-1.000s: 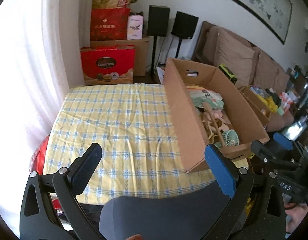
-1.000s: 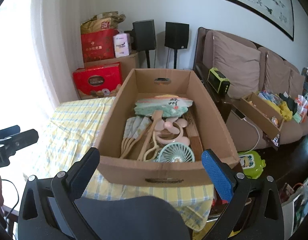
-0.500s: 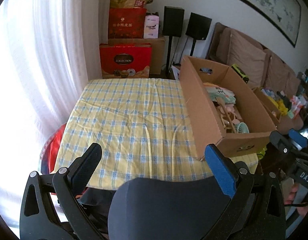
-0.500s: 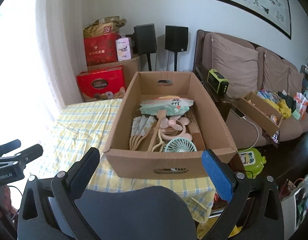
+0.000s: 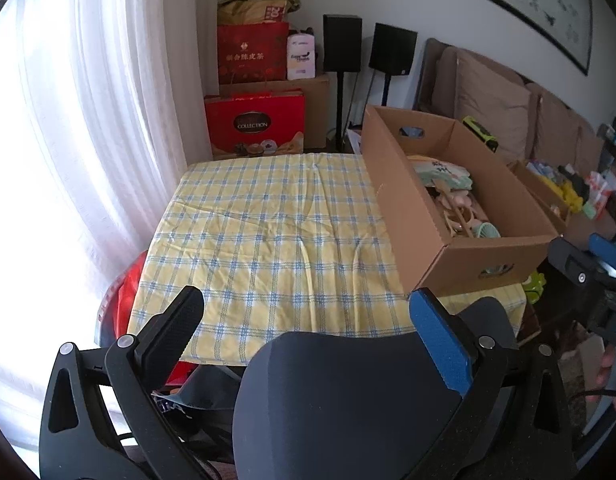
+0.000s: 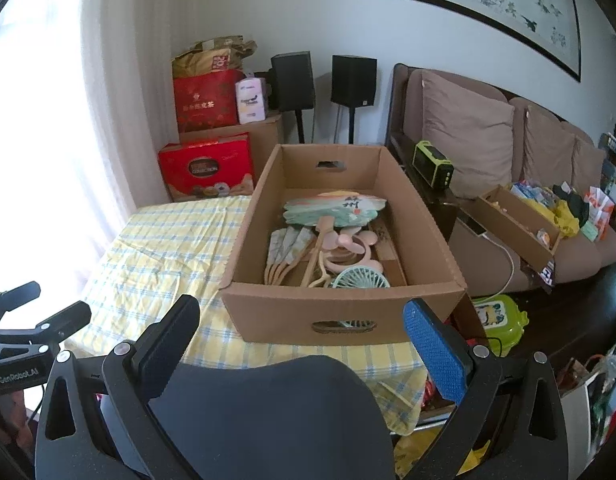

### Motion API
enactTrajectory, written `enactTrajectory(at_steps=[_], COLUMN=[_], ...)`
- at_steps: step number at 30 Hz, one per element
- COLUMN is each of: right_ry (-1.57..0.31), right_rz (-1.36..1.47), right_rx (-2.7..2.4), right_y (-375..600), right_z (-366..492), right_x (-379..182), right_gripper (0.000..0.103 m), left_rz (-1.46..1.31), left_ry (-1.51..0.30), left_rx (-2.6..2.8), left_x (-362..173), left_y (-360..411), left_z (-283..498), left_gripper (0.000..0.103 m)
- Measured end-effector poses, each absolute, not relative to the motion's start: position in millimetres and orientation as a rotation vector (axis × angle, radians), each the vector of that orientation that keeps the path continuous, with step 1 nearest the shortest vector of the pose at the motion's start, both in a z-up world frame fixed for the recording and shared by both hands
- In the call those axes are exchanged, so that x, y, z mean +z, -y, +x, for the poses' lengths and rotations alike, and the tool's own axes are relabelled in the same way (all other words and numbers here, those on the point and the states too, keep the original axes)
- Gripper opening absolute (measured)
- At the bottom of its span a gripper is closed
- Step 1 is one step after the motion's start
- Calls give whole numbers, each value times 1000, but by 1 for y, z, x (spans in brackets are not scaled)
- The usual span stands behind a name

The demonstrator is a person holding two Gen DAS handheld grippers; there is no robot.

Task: Organize objects

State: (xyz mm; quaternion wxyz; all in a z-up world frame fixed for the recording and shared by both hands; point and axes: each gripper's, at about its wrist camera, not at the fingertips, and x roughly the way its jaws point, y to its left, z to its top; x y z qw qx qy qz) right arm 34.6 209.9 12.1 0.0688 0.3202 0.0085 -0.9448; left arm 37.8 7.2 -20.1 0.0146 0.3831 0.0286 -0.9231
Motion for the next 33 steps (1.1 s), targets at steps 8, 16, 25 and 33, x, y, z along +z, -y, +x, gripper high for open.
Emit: enactTrajectory(at_steps=[8, 16, 25, 33], right_ry=[-43, -35, -35, -37], right_rz=[971, 980, 983, 990], right_rx=[-2836, -2838, -2838, -2838], right_y=[-205, -207, -207, -207], right_z=[37, 36, 35, 36], right_x=[8, 7, 6, 4], right_gripper=[103, 103, 103, 103], left_rz=[1160, 1169, 1160, 1149], left_ry=[-83, -74, -88, -77], left_rx=[-2874, -2869, -2852, -2857], left_x=[-13, -13, -11, -10], left_y=[-7, -11, -7, -10], left_z=[42, 40, 41, 43], left_gripper=[103, 103, 103, 103])
